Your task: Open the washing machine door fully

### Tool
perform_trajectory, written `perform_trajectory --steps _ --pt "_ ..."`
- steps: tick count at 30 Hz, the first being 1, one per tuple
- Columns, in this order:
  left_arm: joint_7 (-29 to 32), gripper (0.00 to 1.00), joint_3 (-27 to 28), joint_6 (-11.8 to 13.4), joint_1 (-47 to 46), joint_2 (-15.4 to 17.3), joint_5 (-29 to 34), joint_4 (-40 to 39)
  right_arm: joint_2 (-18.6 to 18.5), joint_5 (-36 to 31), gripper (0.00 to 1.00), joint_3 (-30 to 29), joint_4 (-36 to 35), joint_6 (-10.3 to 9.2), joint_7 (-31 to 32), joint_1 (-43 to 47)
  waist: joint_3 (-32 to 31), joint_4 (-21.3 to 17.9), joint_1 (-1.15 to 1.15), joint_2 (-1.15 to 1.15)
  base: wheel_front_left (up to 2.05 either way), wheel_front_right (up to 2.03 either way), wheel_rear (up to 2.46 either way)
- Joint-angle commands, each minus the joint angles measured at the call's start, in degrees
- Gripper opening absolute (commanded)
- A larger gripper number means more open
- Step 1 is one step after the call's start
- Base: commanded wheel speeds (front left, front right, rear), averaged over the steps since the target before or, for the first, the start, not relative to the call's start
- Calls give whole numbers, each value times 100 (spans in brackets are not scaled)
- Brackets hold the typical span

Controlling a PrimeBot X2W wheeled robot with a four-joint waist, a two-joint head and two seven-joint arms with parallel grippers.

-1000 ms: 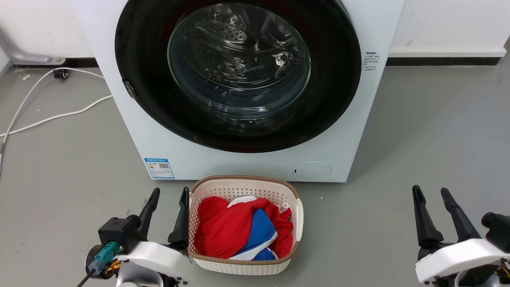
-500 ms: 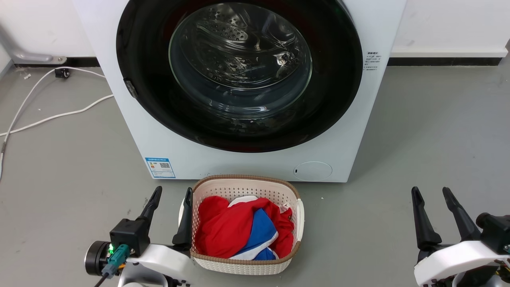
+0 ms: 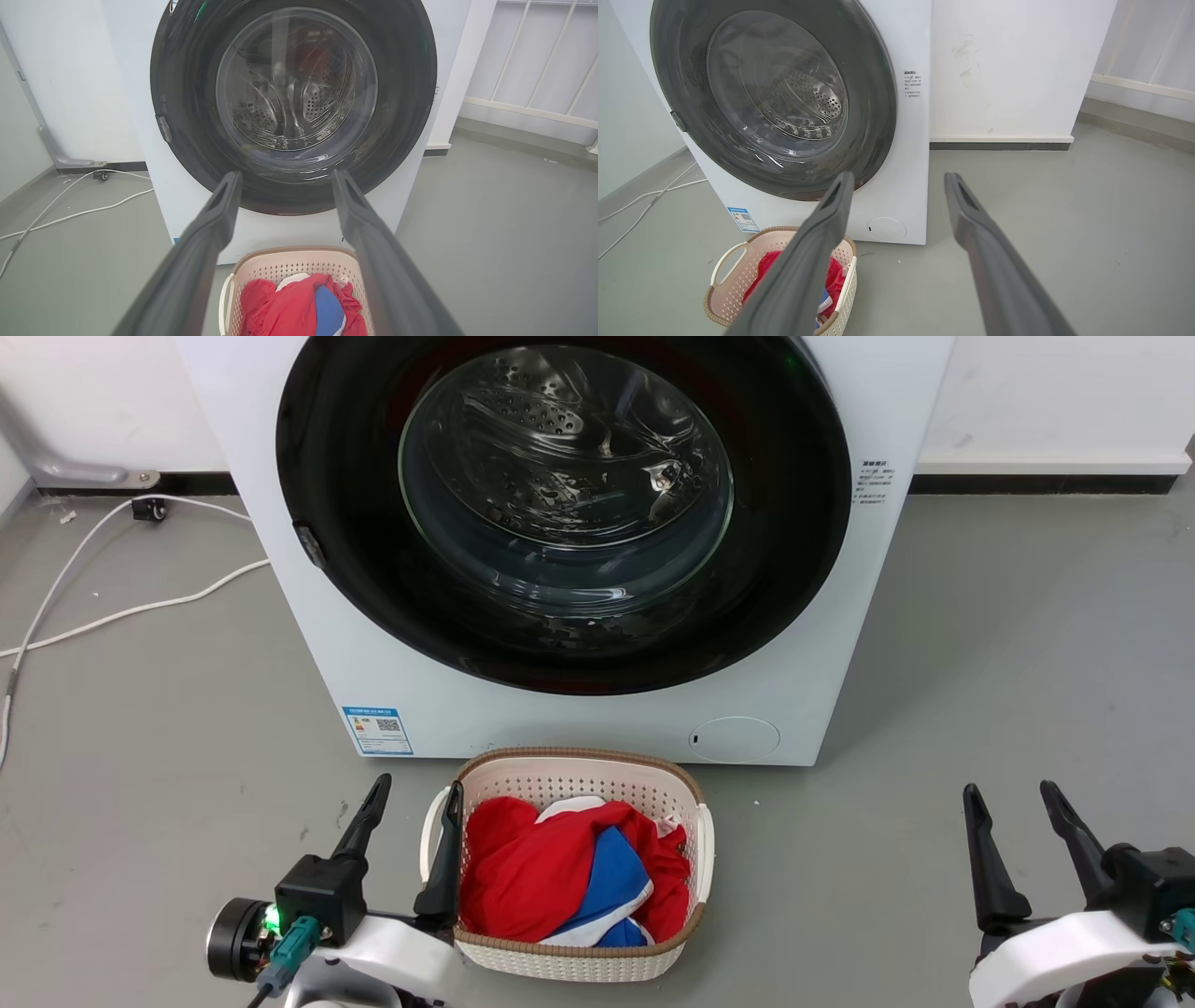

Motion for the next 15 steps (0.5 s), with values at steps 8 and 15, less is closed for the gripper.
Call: perform_trajectory --steps 8,15 --pt "-125 100 34 -42 22 -52 258 -28 13 -328 100 18 -54 13 -85 82 -3 15 0 0 0 0 0" --pt "-196 100 67 -65 36 -81 383 39 16 -392 100 -32 -46 7 -142 115 -6 35 0 0 0 0 0"
